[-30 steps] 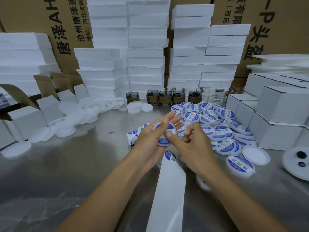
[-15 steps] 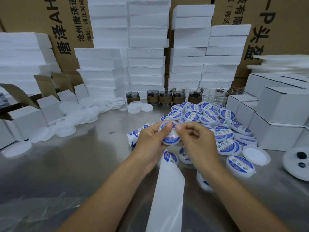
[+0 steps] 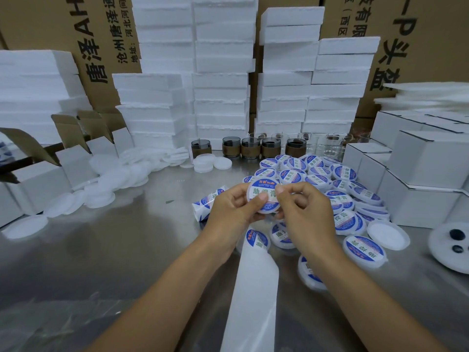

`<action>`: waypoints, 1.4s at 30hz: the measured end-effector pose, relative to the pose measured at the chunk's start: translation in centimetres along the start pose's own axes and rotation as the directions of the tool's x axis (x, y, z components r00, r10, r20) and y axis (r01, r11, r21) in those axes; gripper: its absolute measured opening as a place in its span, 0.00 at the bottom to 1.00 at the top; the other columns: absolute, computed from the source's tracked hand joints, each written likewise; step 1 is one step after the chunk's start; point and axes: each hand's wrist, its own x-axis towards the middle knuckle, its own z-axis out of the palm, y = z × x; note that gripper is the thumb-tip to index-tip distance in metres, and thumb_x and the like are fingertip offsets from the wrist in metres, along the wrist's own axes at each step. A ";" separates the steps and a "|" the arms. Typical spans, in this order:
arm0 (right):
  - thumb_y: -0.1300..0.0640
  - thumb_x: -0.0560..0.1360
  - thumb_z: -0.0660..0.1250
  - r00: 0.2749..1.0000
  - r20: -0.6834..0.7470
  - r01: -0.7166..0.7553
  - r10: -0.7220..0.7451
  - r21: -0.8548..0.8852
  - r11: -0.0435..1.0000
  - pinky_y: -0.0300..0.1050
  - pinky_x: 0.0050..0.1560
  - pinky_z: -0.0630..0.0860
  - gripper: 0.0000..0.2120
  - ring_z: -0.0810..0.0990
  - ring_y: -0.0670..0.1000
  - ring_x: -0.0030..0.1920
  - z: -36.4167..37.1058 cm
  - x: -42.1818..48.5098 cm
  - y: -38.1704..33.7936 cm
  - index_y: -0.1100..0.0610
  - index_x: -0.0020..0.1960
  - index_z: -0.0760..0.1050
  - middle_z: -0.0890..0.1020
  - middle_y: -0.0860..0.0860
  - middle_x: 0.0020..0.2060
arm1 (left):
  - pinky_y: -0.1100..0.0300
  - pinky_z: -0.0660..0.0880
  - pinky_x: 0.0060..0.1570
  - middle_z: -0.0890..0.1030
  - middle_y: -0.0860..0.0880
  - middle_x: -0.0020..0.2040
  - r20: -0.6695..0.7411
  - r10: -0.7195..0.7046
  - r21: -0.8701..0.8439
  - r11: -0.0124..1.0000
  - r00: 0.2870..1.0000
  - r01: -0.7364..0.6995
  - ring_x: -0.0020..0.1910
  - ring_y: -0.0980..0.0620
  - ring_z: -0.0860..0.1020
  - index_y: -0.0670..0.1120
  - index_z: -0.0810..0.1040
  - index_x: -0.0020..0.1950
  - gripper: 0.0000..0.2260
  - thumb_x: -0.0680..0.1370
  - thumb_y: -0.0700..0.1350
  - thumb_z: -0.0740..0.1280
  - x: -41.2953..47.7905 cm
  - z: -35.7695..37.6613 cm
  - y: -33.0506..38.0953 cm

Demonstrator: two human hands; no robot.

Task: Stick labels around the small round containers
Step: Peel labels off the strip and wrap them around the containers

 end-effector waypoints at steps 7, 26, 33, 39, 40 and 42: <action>0.52 0.74 0.67 1.000 -0.022 0.012 -0.012 0.008 1.000 0.50 0.37 0.77 0.06 0.78 0.56 0.31 0.1 -0.1 -0.2 0.52 0.40 0.75 0.81 0.57 0.30 | 0.64 0.77 0.40 0.85 0.49 0.46 0.040 0.047 0.093 0.994 0.998 -0.050 0.42 0.55 0.82 0.49 0.80 0.55 0.14 0.71 0.39 0.73 -0.2 0.2 0.1; 0.58 0.75 0.67 0.993 0.058 0.102 -0.099 -0.037 0.994 0.30 0.32 0.74 0.12 0.81 0.47 0.36 -1.2 1.4 0.4 0.39 0.47 0.72 0.82 0.50 0.36 | 0.58 0.81 0.43 0.84 0.44 0.46 -0.077 -0.002 0.019 1.000 0.997 0.003 0.42 0.49 0.83 0.47 0.80 0.56 0.09 0.78 0.45 0.65 -0.1 0.2 1.1; 0.57 0.78 0.61 0.983 -0.106 0.083 -0.151 -0.477 0.875 0.44 0.44 0.73 0.19 0.76 0.47 0.36 -3.4 2.9 2.5 0.54 0.68 0.69 0.75 0.47 0.31 | 0.62 0.80 0.37 0.83 0.46 0.39 -0.192 -0.093 -0.261 0.965 0.977 0.040 0.35 0.52 0.83 0.45 0.78 0.50 0.06 0.79 0.42 0.62 0.4 -1.1 1.6; 0.51 0.78 0.59 0.981 -0.099 0.056 -0.165 -0.673 0.737 0.46 0.39 0.69 0.17 0.77 0.54 0.44 -3.5 2.6 3.0 0.52 0.66 0.67 0.81 0.52 0.36 | 0.62 0.79 0.35 0.82 0.49 0.31 -0.216 -0.103 -0.350 0.936 0.971 0.022 0.33 0.52 0.82 0.43 0.78 0.52 0.06 0.79 0.39 0.62 0.5 -1.3 2.6; 0.50 0.78 0.59 0.980 -0.090 0.066 -0.180 -0.702 0.709 0.45 0.37 0.67 0.17 0.76 0.53 0.43 -3.4 2.5 3.0 0.52 0.65 0.67 0.81 0.50 0.35 | 0.62 0.79 0.36 0.81 0.50 0.31 -0.214 -0.084 -0.318 0.948 0.973 0.012 0.33 0.52 0.82 0.43 0.78 0.52 0.05 0.79 0.39 0.63 0.6 -1.3 2.8; 0.49 0.78 0.58 0.975 -0.073 0.084 -0.208 -0.752 0.654 0.44 0.37 0.66 0.16 0.77 0.53 0.44 -3.3 2.4 2.9 0.52 0.64 0.68 0.82 0.49 0.40 | 0.62 0.79 0.36 0.81 0.50 0.31 -0.201 -0.044 -0.272 0.962 0.979 -0.012 0.33 0.52 0.82 0.44 0.78 0.51 0.06 0.79 0.38 0.62 0.8 -1.4 3.5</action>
